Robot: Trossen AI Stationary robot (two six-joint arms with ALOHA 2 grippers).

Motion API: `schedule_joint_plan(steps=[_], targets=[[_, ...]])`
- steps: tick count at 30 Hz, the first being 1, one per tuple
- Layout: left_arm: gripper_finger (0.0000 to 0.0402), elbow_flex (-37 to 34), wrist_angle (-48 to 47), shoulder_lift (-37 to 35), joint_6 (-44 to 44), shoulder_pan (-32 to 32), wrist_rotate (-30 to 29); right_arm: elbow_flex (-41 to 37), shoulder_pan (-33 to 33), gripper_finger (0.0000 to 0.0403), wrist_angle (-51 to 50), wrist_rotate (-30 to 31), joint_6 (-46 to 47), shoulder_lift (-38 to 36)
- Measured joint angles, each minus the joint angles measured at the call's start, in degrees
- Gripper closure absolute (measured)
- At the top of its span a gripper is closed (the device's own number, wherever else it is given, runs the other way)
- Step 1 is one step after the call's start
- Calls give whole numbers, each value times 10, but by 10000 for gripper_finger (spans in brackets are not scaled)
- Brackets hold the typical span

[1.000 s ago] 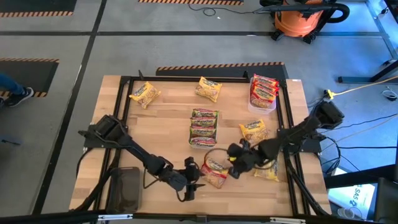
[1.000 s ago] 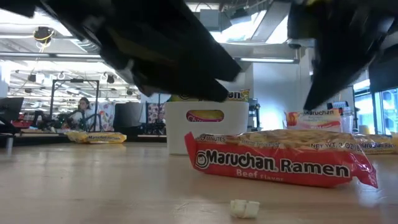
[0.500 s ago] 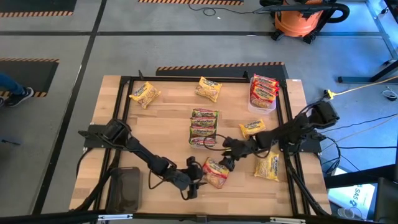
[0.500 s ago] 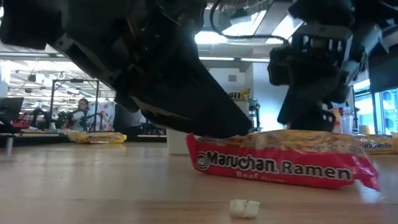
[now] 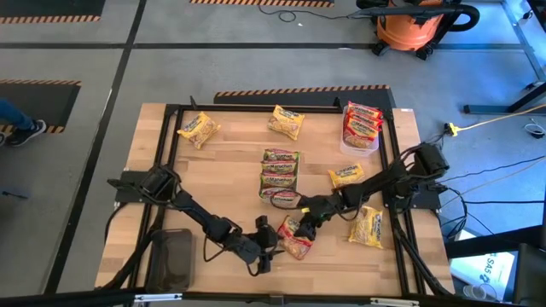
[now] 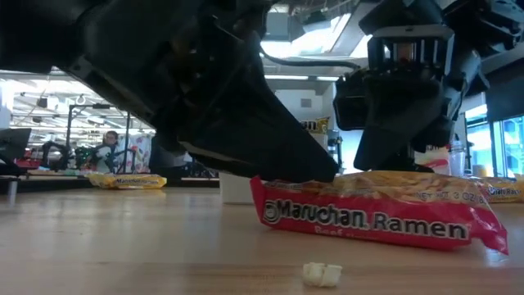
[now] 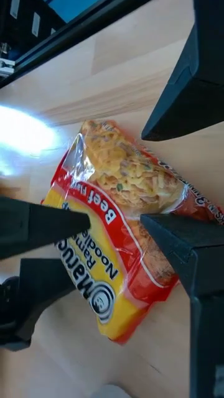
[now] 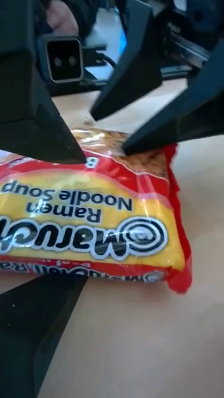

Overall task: Sort Maruchan noodles
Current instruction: Put the red noodle pack into the transparent bin

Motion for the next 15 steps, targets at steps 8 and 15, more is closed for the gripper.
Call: schedule_joint_plan(steps=[8,15], targets=[[202,-1,-4,0,13,-5,-13,34,0,123,-3,-53,13,35],[202,-1,-4,0,28,-9,-9,49,1,123,31,-56,0,40]])
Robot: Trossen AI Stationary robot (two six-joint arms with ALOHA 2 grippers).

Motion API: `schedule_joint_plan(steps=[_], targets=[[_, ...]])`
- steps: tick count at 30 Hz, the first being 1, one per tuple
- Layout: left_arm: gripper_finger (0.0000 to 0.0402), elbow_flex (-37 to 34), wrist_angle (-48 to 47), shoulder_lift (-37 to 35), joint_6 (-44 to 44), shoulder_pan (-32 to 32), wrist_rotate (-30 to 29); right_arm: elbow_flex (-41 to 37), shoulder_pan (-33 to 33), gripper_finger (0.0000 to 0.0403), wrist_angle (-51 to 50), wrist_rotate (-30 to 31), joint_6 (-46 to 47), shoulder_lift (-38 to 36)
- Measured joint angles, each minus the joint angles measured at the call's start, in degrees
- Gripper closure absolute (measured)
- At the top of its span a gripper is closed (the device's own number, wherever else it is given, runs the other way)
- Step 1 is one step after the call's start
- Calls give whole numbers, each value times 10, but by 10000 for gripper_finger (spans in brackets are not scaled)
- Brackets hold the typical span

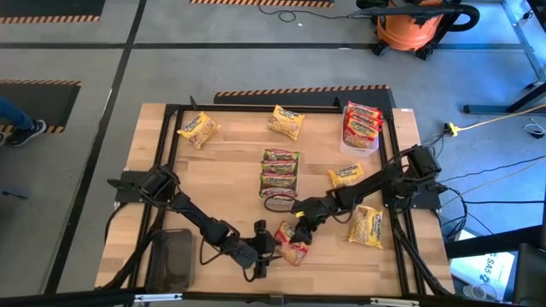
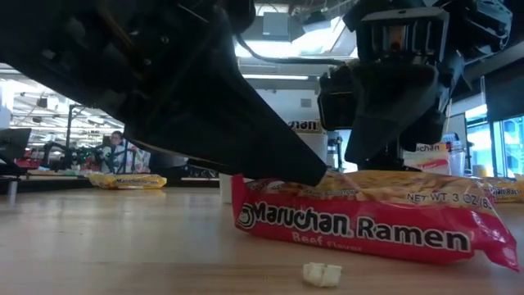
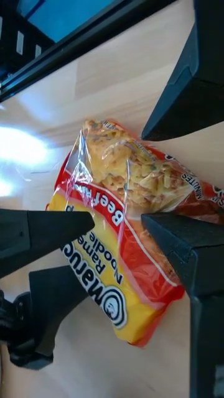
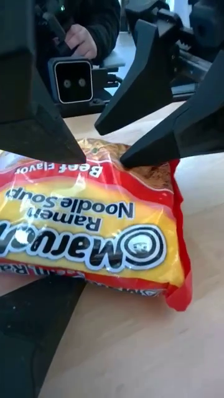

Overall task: Sort Maruchan noodles
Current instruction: Put the red noodle pack into the transparent bin

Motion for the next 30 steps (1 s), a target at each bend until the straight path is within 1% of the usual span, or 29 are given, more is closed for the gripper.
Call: schedule_joint_plan(steps=[6,13,17,22,24,28,30], targets=[[202,0,3,-1,1,-1,2,13,0,123,-11,-6,2,0],[202,-4,-25,-44,4,-12,28,20,0,123,-55,-3,-5,-2],[202,-2,-42,-61,-41,-24,56,20,0,123,-60,-3,-7,-2],[202,-2,-94,-60,-139,-31,87,19,0,123,-67,0,-18,-3],[202,-2,-111,-60,-168,-33,79,19,0,123,-67,5,-18,-3],[202,-1,-99,-42,-187,-35,45,19,0,123,-67,14,-15,-3],[202,-2,-94,-28,-199,-30,41,19,0,123,-67,12,-15,-3]])
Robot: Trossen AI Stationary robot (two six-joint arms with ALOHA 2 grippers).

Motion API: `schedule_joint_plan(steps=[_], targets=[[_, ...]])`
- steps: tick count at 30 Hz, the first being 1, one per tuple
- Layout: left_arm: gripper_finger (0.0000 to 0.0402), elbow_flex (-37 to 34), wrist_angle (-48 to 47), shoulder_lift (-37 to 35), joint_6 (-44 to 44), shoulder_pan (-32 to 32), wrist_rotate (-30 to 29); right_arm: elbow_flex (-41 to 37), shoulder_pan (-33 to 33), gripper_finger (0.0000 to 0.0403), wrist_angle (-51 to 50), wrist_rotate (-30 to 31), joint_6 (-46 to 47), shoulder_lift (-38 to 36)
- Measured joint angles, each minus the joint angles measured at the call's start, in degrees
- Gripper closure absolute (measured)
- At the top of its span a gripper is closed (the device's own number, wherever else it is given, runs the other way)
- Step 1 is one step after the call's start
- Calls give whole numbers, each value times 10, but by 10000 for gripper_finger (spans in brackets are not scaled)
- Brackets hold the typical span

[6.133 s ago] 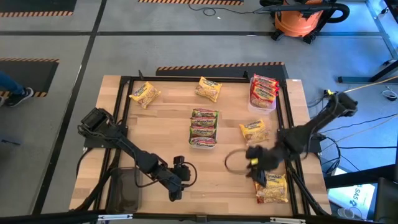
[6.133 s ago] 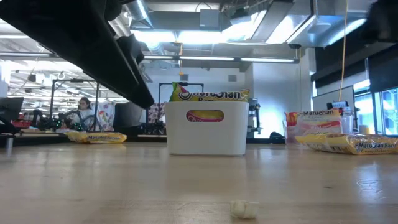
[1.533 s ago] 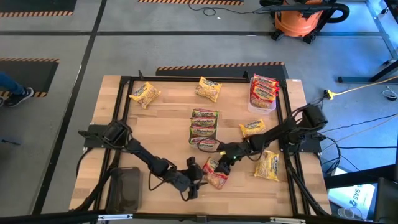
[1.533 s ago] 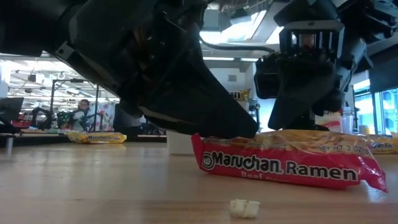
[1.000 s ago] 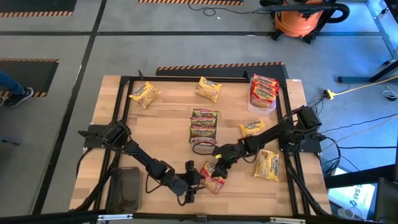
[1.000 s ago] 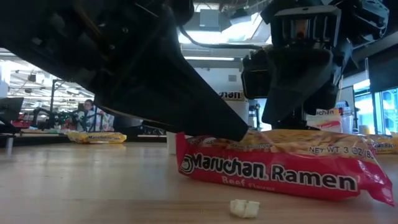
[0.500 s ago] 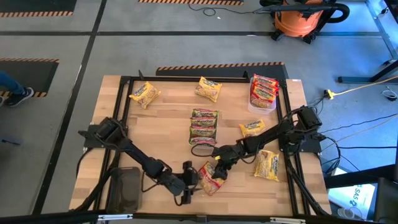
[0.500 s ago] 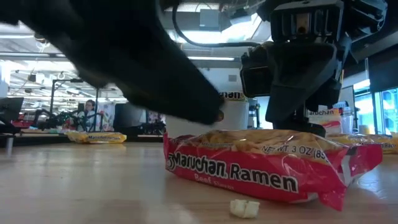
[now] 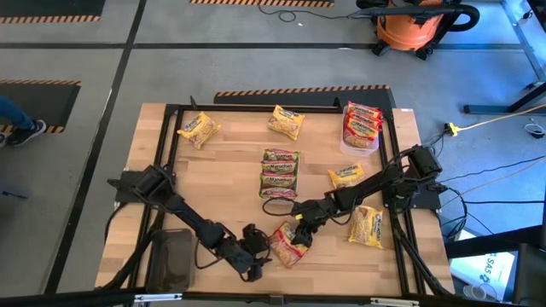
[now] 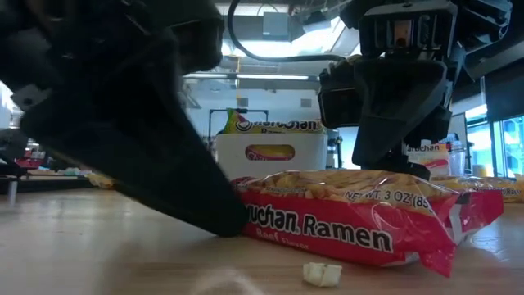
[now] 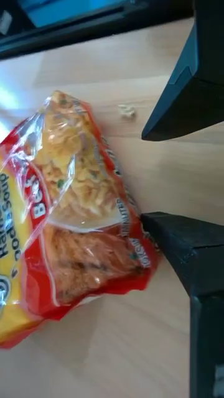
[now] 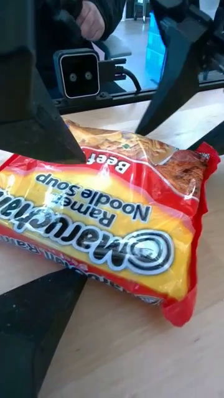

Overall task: Sort Maruchan noodles
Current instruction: Put the red noodle pack into the transparent bin

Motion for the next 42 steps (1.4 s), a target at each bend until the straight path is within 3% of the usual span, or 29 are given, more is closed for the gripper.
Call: schedule_joint_plan(steps=[7,13,21,25,30,33,37,42], targets=[[202,3,11,15,-9,17,-10,-2,0,123,11,-2,-1,0],[202,2,9,16,54,34,-20,-1,0,123,99,-2,-18,1],[202,1,14,17,60,48,-31,-2,0,130,90,17,-15,1],[202,1,23,17,61,51,-35,-2,0,171,72,25,-15,1],[202,0,12,8,90,38,-38,-2,0,260,74,13,-21,0],[202,-1,-7,-6,94,29,-4,-1,0,312,76,13,-37,-9],[202,0,-63,-24,96,11,48,-2,0,319,43,14,-67,-39],[202,1,-113,-35,95,-3,79,-2,0,313,-79,39,-102,-122]])
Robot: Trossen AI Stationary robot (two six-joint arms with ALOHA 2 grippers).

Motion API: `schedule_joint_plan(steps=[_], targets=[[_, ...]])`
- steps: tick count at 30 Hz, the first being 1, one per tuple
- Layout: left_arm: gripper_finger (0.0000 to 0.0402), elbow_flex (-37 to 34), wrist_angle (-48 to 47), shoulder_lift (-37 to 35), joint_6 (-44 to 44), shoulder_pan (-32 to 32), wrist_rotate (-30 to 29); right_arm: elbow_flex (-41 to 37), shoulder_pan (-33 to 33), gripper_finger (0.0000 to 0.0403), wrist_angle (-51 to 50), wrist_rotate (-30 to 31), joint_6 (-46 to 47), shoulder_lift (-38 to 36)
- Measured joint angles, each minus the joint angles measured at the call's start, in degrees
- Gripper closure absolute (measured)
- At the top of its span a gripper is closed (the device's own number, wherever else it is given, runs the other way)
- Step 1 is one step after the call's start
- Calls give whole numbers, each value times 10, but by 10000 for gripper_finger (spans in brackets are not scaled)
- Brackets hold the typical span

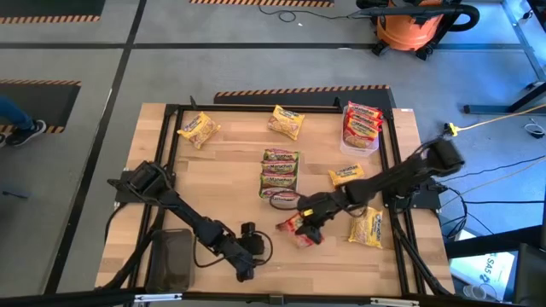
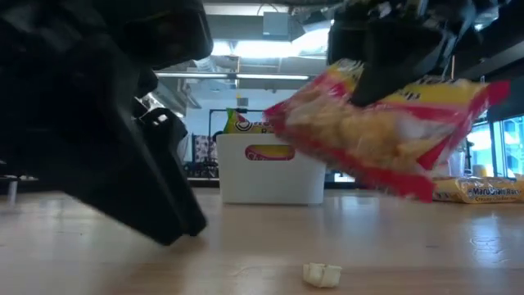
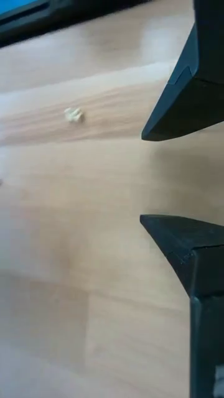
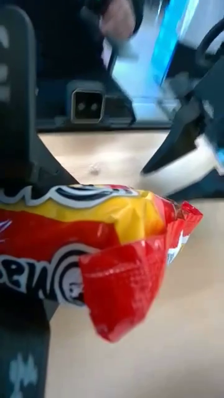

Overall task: Sort Maruchan noodles
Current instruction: Put the red noodle pack into the transparent bin

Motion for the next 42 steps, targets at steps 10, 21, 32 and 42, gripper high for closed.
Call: schedule_joint_plan(steps=[10,21,32,42], targets=[[202,0,7,0,9,6,25,0,-28,316,-289,152,-90,-240],[202,0,10,0,-17,8,27,80,-196,313,-604,283,-225,-368],[202,0,12,1,-21,13,27,150,-410,311,-673,344,-495,-324],[202,-1,20,2,-21,13,26,111,-557,309,-679,291,-625,-221]])
